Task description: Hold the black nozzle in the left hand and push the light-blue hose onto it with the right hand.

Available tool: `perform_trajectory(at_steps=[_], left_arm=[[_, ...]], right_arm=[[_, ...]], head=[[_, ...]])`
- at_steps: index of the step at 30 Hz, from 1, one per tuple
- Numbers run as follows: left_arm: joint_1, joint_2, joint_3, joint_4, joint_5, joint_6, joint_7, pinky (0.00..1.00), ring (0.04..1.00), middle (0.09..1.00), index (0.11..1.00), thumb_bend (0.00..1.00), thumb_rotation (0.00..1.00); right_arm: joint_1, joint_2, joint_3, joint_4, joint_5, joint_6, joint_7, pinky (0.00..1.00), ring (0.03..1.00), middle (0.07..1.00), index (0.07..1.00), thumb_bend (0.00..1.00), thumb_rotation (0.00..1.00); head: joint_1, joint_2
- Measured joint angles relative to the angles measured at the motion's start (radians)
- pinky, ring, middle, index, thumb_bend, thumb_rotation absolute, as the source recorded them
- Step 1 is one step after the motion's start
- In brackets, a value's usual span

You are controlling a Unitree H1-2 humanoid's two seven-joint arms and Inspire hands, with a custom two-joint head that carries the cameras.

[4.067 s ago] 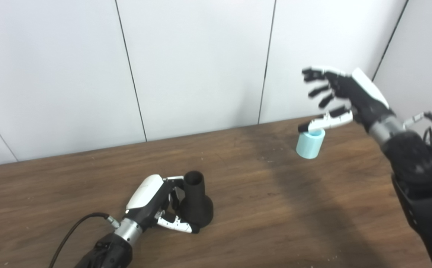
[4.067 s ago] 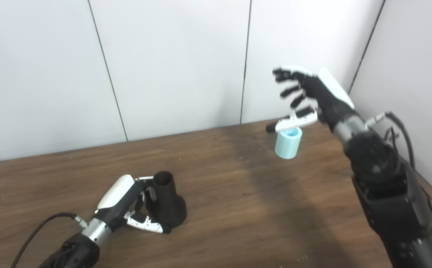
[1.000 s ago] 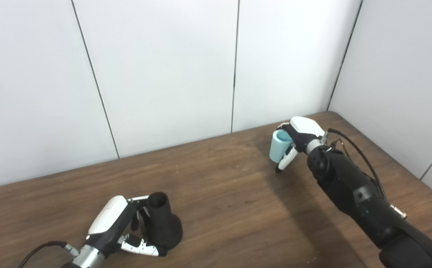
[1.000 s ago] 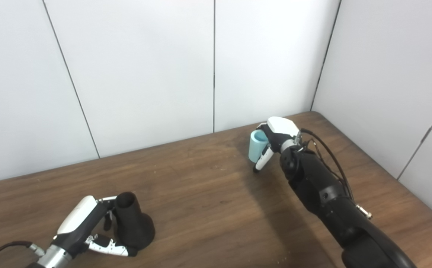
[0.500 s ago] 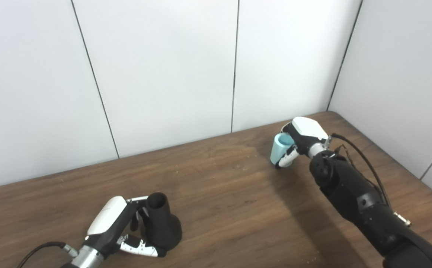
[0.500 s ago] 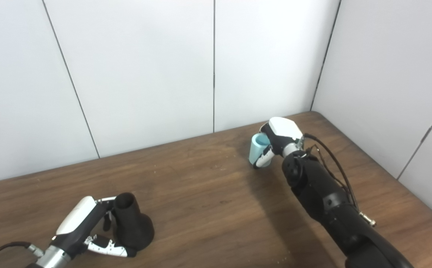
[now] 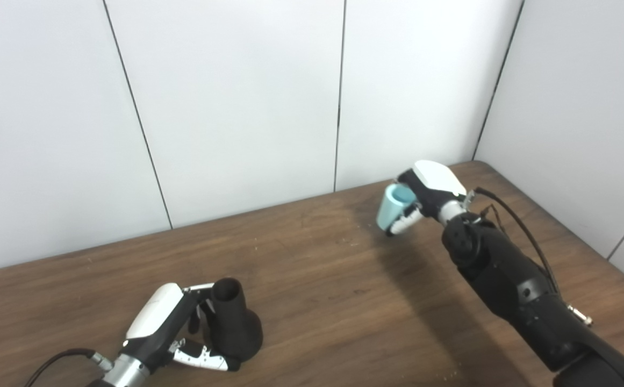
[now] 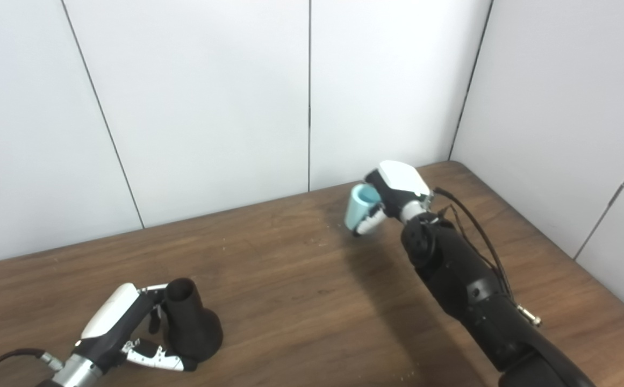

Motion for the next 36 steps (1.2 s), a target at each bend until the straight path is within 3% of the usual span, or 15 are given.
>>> perform_trajectory(at_steps=[6, 14, 22, 28, 36], left_arm=[[-0.005, -0.013, -0.005, 0.0, 0.009, 0.019, 0.0, 0.34, 0.418, 0.435, 0.494, 0.53, 0.0], [-0.013, -0.048, -0.015, -0.01, 0.029, 0.087, 0.001, 0.32, 0.403, 0.452, 0.484, 0.53, 0.0], [-0.025, -0.063, -0.028, -0.01, 0.047, 0.119, 0.007, 0.34, 0.399, 0.491, 0.467, 0.53, 0.0], [-0.03, -0.079, -0.035, -0.008, 0.049, 0.135, 0.007, 0.36, 0.393, 0.433, 0.485, 0.53, 0.0], [-0.03, -0.086, -0.035, -0.008, 0.049, 0.144, 0.006, 0.37, 0.398, 0.43, 0.488, 0.53, 0.0]], right_arm=[[-0.033, 0.008, 0.007, -0.234, 0.106, 0.021, 0.192, 0.42, 0.471, 0.485, 0.469, 0.52, 0.0], [-0.071, 0.01, 0.076, -0.492, 0.078, 0.055, 0.348, 0.35, 0.418, 0.472, 0.499, 0.52, 0.0], [-0.083, 0.013, 0.077, -0.576, 0.136, 0.055, 0.464, 0.35, 0.422, 0.494, 0.491, 0.52, 0.0], [-0.132, 0.027, 0.084, -0.619, 0.159, 0.053, 0.52, 0.35, 0.415, 0.494, 0.496, 0.52, 0.0], [-0.141, 0.034, 0.126, -0.636, 0.148, 0.048, 0.572, 0.33, 0.402, 0.473, 0.521, 0.52, 0.0]], head=[[0.127, 0.029], [0.282, 0.064], [0.373, 0.094], [0.381, 0.109], [0.399, 0.12]])
